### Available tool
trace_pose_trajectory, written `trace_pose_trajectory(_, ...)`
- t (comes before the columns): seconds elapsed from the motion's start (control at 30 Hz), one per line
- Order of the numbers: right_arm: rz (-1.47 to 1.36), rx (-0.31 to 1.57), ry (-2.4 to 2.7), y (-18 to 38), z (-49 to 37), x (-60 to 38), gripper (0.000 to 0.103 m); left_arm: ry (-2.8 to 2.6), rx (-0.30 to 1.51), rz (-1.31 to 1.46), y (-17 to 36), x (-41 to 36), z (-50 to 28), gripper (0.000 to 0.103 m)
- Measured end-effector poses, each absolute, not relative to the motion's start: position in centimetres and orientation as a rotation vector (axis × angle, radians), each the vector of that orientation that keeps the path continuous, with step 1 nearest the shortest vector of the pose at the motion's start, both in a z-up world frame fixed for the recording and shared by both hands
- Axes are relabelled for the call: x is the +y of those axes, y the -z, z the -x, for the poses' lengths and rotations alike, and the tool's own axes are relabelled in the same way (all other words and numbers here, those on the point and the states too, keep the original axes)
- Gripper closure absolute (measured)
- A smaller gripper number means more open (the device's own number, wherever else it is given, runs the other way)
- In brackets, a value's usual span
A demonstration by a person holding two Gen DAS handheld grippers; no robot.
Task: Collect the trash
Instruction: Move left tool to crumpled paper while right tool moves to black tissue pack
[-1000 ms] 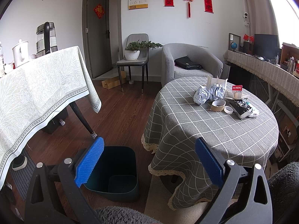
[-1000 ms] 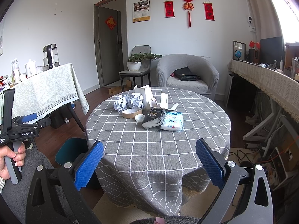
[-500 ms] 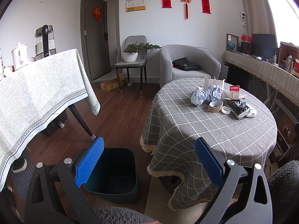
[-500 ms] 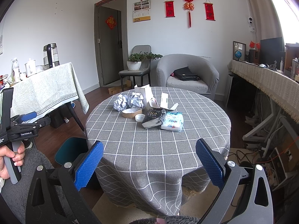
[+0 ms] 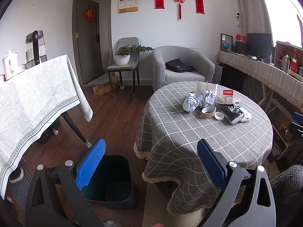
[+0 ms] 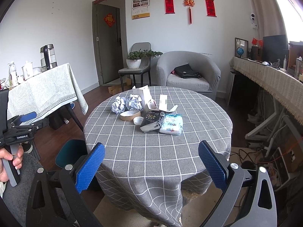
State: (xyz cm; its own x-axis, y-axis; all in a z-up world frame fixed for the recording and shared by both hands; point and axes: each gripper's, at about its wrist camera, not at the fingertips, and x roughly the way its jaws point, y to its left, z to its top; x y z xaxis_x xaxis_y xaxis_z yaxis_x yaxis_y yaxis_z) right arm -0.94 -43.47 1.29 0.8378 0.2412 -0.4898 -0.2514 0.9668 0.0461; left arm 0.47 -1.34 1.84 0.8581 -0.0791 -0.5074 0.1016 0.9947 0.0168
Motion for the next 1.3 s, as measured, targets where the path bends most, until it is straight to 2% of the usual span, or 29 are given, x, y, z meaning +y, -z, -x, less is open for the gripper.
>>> trace_pose_trajectory(0.13,0.042,0.523,-0.284,-1.0,-0.3,-42.5,0.003,0.129,0.533,-0.022,-2.2,-1.6,-1.8,0.006)
trace_pose_trajectory(0.23,0.064,0.539,-0.297,-0.6,-1.5,-41.8,0.003,0.136,0.555,-0.037,-1.9,-2.1,-3.1,0.019)
trace_pose_trajectory(0.37,0.095,0.557,-0.309,0.2,-3.4,-40.8,0.003,0.157,0.575,-0.046,-1.2,-2.7,-4.8,0.021)
trace_pose_trajectory(0.47,0.12,0.574,-0.314,0.9,-4.9,-40.0,0.003,0.177,0.59,-0.039,-0.6,-3.1,-6.1,0.027)
trace_pose_trajectory(0.6,0.163,0.587,-0.319,1.8,-7.1,-38.7,0.004,0.212,0.605,-0.008,0.0,-3.6,-8.4,0.028)
trace_pose_trajectory(0.7,0.217,0.592,-0.32,2.3,-9.0,-37.6,0.004,0.235,0.61,-0.01,0.2,-4.2,-10.4,0.035)
trace_pose_trajectory(1.1,0.278,0.651,-0.259,5.0,-13.3,-36.5,0.004,0.383,0.624,-0.068,1.5,-7.9,-17.6,0.044)
trace_pose_trajectory(1.17,0.301,0.652,-0.243,5.0,-13.7,-36.3,0.006,0.401,0.638,-0.076,1.8,-8.4,-18.4,0.044)
trace_pose_trajectory(1.3,0.298,0.721,-0.225,5.7,-14.7,-36.3,0.024,0.429,0.662,-0.053,2.4,-9.0,-19.3,0.046)
